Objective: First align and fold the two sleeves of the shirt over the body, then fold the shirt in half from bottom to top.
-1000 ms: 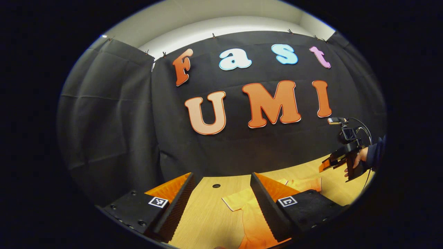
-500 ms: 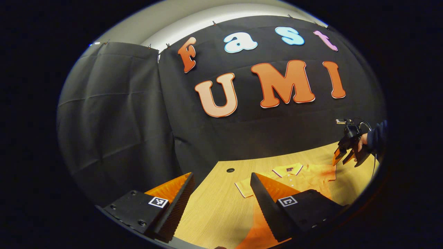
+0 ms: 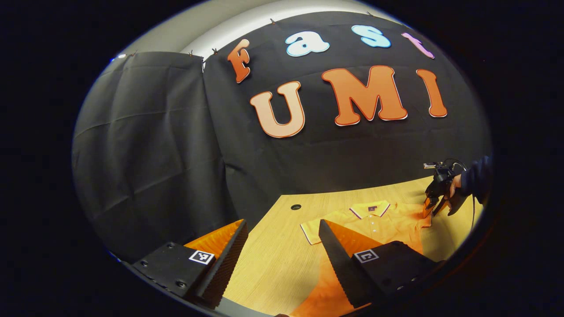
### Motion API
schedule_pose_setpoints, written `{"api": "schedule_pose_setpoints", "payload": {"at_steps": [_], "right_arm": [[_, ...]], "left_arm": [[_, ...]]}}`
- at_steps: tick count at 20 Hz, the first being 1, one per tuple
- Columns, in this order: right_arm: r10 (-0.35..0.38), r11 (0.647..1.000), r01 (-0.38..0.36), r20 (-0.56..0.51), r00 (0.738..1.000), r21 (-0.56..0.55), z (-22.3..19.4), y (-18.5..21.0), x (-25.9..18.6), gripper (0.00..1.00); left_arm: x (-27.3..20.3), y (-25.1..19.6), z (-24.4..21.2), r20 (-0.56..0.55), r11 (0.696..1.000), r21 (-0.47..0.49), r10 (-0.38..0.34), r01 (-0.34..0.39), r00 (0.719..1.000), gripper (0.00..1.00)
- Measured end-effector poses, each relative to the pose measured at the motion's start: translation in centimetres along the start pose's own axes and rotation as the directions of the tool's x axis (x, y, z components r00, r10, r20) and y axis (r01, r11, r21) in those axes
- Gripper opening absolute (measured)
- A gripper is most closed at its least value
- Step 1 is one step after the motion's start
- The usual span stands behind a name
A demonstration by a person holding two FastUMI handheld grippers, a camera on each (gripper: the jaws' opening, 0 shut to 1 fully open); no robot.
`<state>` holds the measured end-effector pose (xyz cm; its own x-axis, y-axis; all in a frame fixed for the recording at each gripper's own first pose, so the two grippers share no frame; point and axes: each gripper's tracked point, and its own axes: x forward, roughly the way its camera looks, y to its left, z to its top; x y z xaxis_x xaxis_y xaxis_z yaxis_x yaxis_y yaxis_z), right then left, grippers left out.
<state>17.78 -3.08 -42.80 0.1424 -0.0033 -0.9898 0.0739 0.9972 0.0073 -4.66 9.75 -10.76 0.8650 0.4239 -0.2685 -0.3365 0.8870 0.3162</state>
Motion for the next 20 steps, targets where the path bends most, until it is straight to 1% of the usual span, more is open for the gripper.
{"api": "schedule_pose_setpoints", "payload": {"at_steps": [1, 2, 3, 4, 6, 7, 8, 10, 14, 16, 18, 19, 20], "right_arm": [[-0.004, 1.000, 0.004, 0.003, 1.000, -0.009, 0.5, 0.0, 0.2, 0.54], [-0.025, 0.999, 0.025, -0.007, 1.000, -0.028, 0.4, -0.4, 0.3, 0.48], [-0.029, 0.999, 0.029, 0.003, 1.000, -0.032, 0.7, -0.5, 0.3, 0.46], [-0.004, 0.999, 0.004, 0.002, 1.000, -0.032, 1.0, 0.1, 0.3, 0.27], [0.102, 0.995, -0.102, -0.042, 0.994, 0.003, 0.4, 1.6, -0.5, 0.10], [0.122, 0.992, -0.122, -0.025, 0.992, 0.019, 0.8, 1.9, -0.7, 0.10], [0.142, 0.990, -0.142, 0.002, 0.990, 0.016, 1.4, 2.4, -1.1, 0.07], [0.201, 0.979, -0.202, 0.034, 0.979, 0.003, 2.5, 3.9, -2.8, 0.06], [0.262, 0.965, -0.262, 0.069, 0.962, -0.015, 4.0, 6.5, -5.0, 0.06], [0.288, 0.957, -0.287, 0.065, 0.955, -0.029, 4.0, 8.1, -5.7, 0.06], [0.313, 0.950, -0.313, 0.066, 0.947, -0.010, 4.1, 9.8, -6.1, 0.06], [0.342, 0.940, -0.342, 0.062, 0.938, -0.006, 4.0, 10.8, -6.5, 0.06], [0.369, 0.929, -0.369, 0.057, 0.928, -0.007, 3.7, 11.7, -7.0, 0.10]], "left_arm": [[0.3, -0.2, -0.2, -0.005, 1.000, 0.003, 0.000, 0.000, 1.000, 0.99], [0.5, -0.5, -0.1, -0.007, 1.000, 0.005, 0.000, 0.000, 1.000, 0.99], [0.5, -0.7, -0.1, -0.011, 1.000, 0.005, -0.002, 0.002, 1.000, 0.99], [0.8, -1.1, -0.1, -0.014, 1.000, 0.002, -0.005, 0.005, 1.000, 0.99], [1.2, -1.6, -0.4, -0.022, 1.000, -0.002, -0.016, 0.016, 1.000, 0.99], [1.2, -1.7, -0.6, -0.026, 1.000, 0.000, -0.018, 0.018, 0.999, 0.99], [1.3, -1.6, -0.5, -0.030, 1.000, 0.000, -0.016, 0.016, 0.999, 0.99], [1.6, -1.8, -0.6, -0.039, 1.000, -0.007, -0.016, 0.016, 0.999, 0.99], [1.6, -1.6, -1.1, -0.053, 1.000, -0.005, -0.004, 0.003, 0.999, 0.99], [1.9, -1.3, -1.5, -0.060, 1.000, -0.012, -0.002, 0.001, 0.998, 0.99], [2.1, -1.3, -1.8, -0.073, 1.000, -0.024, -0.008, 0.006, 0.997, 0.99], [2.1, -1.3, -1.9, -0.077, 1.000, -0.029, -0.011, 0.009, 0.997, 0.99], [2.4, -1.3, -1.9, -0.085, 0.999, -0.033, -0.016, 0.013, 0.996, 0.99]]}}
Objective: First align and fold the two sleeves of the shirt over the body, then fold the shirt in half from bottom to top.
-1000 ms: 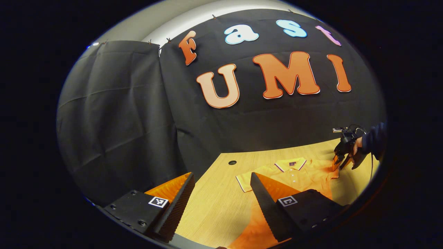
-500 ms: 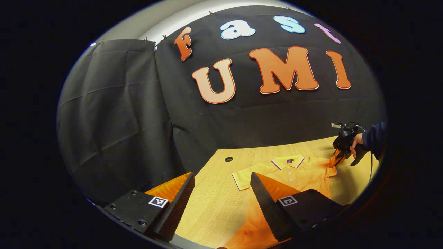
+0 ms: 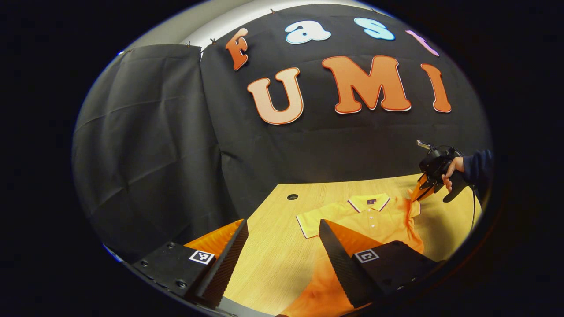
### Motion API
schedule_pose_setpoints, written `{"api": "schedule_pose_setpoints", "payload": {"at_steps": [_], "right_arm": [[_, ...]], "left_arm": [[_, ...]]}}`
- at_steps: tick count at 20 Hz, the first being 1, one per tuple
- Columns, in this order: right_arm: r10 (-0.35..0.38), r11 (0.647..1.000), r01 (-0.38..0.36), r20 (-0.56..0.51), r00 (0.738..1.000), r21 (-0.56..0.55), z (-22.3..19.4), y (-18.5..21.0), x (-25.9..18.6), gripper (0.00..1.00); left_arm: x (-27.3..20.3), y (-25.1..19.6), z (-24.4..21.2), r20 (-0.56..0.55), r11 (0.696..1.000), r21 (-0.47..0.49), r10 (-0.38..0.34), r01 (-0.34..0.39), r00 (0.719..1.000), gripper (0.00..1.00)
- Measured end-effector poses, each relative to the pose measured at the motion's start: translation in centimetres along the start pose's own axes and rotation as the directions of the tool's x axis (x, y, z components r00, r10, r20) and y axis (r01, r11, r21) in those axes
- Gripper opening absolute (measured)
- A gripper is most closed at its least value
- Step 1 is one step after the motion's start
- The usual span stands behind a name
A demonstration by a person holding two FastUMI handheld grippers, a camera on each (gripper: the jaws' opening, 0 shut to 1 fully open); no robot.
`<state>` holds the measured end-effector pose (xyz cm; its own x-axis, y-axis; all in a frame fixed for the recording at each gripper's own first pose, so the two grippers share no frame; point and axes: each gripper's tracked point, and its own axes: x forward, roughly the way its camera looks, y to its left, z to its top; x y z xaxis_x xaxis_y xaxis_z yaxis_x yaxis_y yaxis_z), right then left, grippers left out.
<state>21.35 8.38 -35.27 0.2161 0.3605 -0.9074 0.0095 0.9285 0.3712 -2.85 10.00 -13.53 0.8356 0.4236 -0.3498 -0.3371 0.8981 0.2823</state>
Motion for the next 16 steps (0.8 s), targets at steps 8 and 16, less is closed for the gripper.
{"api": "schedule_pose_setpoints", "payload": {"at_steps": [8, 16], "right_arm": [[0.022, 0.996, -0.016, 0.065, 0.998, -0.083, -0.7, 1.9, -3.2, 0.54], [-0.046, 0.997, 0.064, 0.301, 0.953, -0.051, -1.3, 2.3, -10.0, 0.72]], "left_arm": [[8.7, -2.3, -1.2, -0.122, 0.982, -0.105, -0.167, 0.154, 0.978, 0.99], [19.7, -2.8, -6.1, -0.368, 0.898, -0.337, -0.403, 0.284, 0.838, 0.99]]}}
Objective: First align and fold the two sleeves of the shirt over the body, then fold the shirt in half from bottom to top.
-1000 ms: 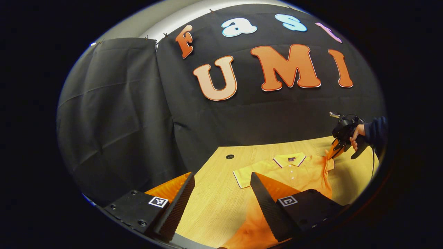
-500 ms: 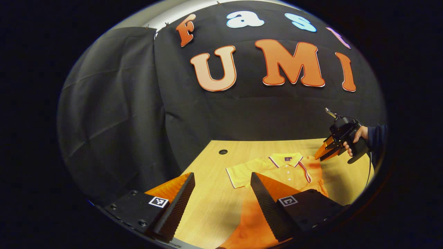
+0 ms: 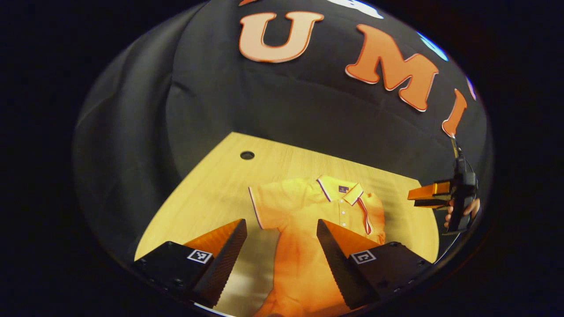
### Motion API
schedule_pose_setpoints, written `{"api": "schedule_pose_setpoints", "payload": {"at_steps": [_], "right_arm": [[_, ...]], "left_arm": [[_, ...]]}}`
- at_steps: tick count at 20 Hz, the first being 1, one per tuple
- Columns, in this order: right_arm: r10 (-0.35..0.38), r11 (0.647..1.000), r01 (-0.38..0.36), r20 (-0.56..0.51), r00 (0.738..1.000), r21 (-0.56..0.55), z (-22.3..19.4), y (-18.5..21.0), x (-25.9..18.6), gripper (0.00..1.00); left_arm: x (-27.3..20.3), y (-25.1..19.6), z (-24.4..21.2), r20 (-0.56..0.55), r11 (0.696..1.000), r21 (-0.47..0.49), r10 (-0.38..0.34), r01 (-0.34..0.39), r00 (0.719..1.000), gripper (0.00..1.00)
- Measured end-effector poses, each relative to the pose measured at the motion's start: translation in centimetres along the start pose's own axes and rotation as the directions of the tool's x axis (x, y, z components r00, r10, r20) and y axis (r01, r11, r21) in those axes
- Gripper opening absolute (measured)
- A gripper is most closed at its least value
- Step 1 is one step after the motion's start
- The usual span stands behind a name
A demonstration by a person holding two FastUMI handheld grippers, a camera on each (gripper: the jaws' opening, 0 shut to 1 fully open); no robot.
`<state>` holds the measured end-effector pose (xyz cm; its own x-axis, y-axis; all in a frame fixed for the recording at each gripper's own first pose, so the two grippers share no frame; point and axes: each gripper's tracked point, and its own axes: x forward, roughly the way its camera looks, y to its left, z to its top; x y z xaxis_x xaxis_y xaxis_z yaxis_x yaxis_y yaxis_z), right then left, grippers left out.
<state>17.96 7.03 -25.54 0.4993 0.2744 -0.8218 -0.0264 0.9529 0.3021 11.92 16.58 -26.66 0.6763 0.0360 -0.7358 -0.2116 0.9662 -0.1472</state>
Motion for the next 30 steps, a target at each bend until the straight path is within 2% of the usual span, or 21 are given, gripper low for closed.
{"api": "schedule_pose_setpoints", "payload": {"at_steps": [1, 3, 6, 8, 13, 15, 16, 25, 26, 27, 29, 30], "right_arm": [[-0.020, 1.000, 0.021, 0.028, 0.999, -0.008, 0.0, 0.0, -0.7, 0.83], [-0.040, 0.999, 0.040, 0.081, 0.996, -0.002, -0.2, 0.7, -2.3, 0.84], [-0.086, 0.996, 0.081, 0.170, 0.982, 0.037, -0.5, 1.2, -4.8, 0.94], [-0.116, 0.992, 0.105, 0.211, 0.971, 0.063, -1.0, 1.5, -6.4, 0.96], [-0.184, 0.983, 0.169, 0.295, 0.938, 0.076, -2.9, 2.3, -10.5, 0.96], [-0.208, 0.978, 0.190, 0.314, 0.926, 0.087, -3.9, 2.1, -12.3, 0.97], [-0.224, 0.974, 0.204, 0.318, 0.921, 0.095, -4.5, 2.0, -13.2, 0.97], [-0.316, 0.949, 0.287, 0.354, 0.881, 0.131, -8.3, -0.2, -18.7, 0.97], [-0.317, 0.948, 0.287, 0.357, 0.879, 0.135, -8.5, -0.2, -19.2, 0.97], [-0.325, 0.945, 0.293, 0.359, 0.875, 0.142, -8.7, -0.5, -19.6, 0.97], [-0.337, 0.941, 0.300, 0.361, 0.869, 0.157, -9.2, -1.1, -20.3, 0.97], [-0.338, 0.941, 0.296, 0.362, 0.869, 0.166, -9.5, -1.2, -20.6, 0.97]], "left_arm": [[1.4, 0.2, -0.1, -0.043, 1.000, -0.004, 0.001, -0.001, 0.999, 0.98], [4.7, 0.4, -0.4, -0.108, 1.000, -0.001, -0.010, 0.010, 0.994, 0.98], [8.1, 0.7, -0.2, -0.196, 0.999, -0.003, -0.039, 0.039, 0.980, 0.98], [10.6, 1.0, -0.5, -0.266, 0.999, -0.007, -0.050, 0.050, 0.963, 0.98], [15.9, 2.1, -1.4, -0.432, 0.999, -0.007, -0.051, 0.053, 0.901, 0.97], [17.6, 2.6, -2.0, -0.476, 0.999, -0.011, -0.032, 0.030, 0.879, 0.94], [18.3, 2.7, -2.2, -0.490, 1.000, -0.011, -0.026, 0.024, 0.871, 0.97], [22.7, 3.6, -3.5, -0.551, 0.992, 0.113, 0.103, -0.049, 0.828, 0.96], [23.0, 3.7, -3.5, -0.552, 0.991, 0.118, 0.116, -0.060, 0.825, 0.94], [23.1, 4.1, -3.7, -0.557, 0.988, 0.133, 0.136, -0.074, 0.819, 0.81], [23.2, 4.1, -3.3, -0.553, 0.985, 0.161, 0.148, -0.070, 0.820, 0.69], [23.2, 4.8, -3.4, -0.550, 0.981, 0.179, 0.164, -0.076, 0.819, 0.69]]}}
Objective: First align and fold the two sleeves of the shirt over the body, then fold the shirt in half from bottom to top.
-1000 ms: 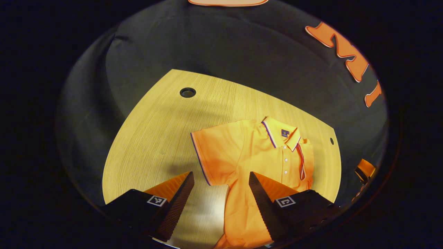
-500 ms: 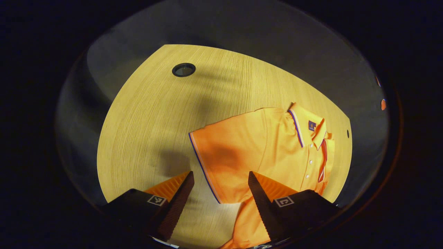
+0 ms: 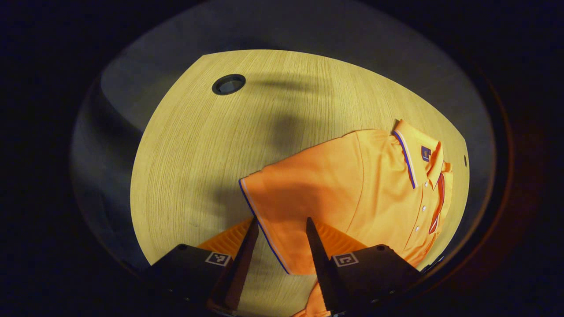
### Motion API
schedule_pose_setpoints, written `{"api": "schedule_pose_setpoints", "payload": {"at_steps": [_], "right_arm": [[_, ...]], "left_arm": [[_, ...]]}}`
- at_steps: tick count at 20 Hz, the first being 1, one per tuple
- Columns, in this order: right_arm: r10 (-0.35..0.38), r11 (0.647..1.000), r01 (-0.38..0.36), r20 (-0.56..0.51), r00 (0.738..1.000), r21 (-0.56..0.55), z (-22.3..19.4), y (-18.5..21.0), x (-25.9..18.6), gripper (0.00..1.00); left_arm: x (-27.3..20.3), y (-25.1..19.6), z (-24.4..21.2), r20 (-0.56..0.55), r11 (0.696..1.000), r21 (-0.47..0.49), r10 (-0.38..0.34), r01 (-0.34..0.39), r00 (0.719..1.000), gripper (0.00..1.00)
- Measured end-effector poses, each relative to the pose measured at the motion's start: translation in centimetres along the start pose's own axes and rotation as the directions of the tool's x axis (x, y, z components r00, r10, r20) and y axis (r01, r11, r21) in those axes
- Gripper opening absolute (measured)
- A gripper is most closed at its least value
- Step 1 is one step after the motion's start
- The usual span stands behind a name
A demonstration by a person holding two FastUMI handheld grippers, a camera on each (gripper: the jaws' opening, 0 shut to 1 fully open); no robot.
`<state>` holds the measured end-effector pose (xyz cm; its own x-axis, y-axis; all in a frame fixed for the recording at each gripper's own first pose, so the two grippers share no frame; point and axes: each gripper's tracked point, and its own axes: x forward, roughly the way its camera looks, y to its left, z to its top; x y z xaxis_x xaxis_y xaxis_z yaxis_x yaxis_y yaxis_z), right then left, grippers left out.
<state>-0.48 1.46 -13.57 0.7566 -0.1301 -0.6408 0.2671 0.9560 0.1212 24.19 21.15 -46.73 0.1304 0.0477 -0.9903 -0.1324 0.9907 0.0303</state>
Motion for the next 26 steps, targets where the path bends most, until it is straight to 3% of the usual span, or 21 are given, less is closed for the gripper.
{"api": "schedule_pose_setpoints", "payload": {"at_steps": [2, 4, 6, 13, 18, 20, 21, 24, 25, 26], "right_arm": [[-0.008, 1.000, 0.008, -0.004, 1.000, 0.021, -0.4, -0.5, -0.2, 0.97], [-0.018, 0.999, 0.018, -0.005, 1.000, 0.032, -0.8, -1.0, -0.3, 0.97], [-0.022, 0.999, 0.023, -0.013, 1.000, 0.041, -1.2, -1.3, -0.5, 0.97], [-0.038, 0.998, 0.039, -0.008, 0.999, 0.041, -1.5, -1.5, -1.1, 0.97], [-0.054, 0.997, 0.054, -0.016, 0.998, 0.054, -2.2, -1.6, -1.7, 0.97], [-0.064, 0.996, 0.065, -0.017, 0.998, 0.061, -2.4, -1.9, -2.0, 0.97], [-0.067, 0.996, 0.068, -0.016, 0.998, 0.064, -2.4, -1.9, -2.1, 0.97], [-0.072, 0.995, 0.073, -0.017, 0.997, 0.066, -2.6, -2.2, -2.4, 0.97], [-0.069, 0.995, 0.070, -0.017, 0.997, 0.064, -2.5, -2.3, -2.3, 0.97], [-0.064, 0.996, 0.065, -0.016, 0.998, 0.062, -2.5, -2.2, -2.2, 0.97]], "left_arm": [[-0.1, 0.0, 0.2, -0.017, 0.998, 0.058, -0.010, 0.011, 1.000, 0.34], [-0.8, 0.1, 0.7, 0.006, 0.997, 0.072, -0.012, 0.011, 1.000, 0.31], [-1.3, -0.6, 1.2, 0.039, 0.998, 0.054, -0.032, 0.030, 0.999, 0.04], [-5.9, -6.7, 4.0, 0.151, 0.969, 0.226, -0.138, 0.102, 0.979, 0.04], [-7.7, -13.3, 4.5, 0.158, 0.923, 0.336, -0.251, 0.187, 0.955, 0.05], [-8.5, -16.4, 4.5, 0.144, 0.886, 0.383, -0.336, 0.261, 0.931, 0.10], [-9.2, -17.9, 4.1, 0.136, 0.865, 0.405, -0.379, 0.298, 0.915, 0.18], [-10.8, -20.4, 2.9, 0.108, 0.813, 0.445, -0.464, 0.375, 0.879, 0.62], [-11.1, -20.4, 2.8, 0.118, 0.811, 0.449, -0.471, 0.376, 0.874, 0.86], [-11.4, -20.0, 2.9, 0.137, 0.816, 0.451, -0.464, 0.362, 0.875, 0.90]]}}
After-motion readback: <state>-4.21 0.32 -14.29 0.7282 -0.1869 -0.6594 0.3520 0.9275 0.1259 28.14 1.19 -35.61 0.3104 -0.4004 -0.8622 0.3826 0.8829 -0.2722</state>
